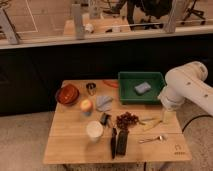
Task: Wipe table surface with eraser
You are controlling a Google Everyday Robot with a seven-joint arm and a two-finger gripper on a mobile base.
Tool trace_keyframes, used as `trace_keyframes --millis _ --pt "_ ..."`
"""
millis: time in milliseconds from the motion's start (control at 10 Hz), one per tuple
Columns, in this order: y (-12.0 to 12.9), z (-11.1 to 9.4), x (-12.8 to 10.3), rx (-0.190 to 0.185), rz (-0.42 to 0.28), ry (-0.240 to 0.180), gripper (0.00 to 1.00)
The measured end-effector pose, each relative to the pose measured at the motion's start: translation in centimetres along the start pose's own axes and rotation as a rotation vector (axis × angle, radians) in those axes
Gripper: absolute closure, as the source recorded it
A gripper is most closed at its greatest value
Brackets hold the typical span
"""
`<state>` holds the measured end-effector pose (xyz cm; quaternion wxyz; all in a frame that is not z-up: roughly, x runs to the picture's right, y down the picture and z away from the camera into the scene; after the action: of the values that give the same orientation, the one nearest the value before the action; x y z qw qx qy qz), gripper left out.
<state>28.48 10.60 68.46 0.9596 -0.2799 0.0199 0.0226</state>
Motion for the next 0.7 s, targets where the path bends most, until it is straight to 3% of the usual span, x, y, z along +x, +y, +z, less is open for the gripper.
trace_keyframes --millis 100,300,500,700 --pt "0.1 0.4 -0.1 -0.007 -0.001 -0.005 0.20" --pt "0.7 2.7 -1.4 -0.042 -0.080 -0.037 0.20" --pt "2.1 6.3 -5.0 -0.097 -0.263 -0.144 0.20" --pt "3.4 8.3 -7.5 -0.138 -0.404 -0.231 0.20"
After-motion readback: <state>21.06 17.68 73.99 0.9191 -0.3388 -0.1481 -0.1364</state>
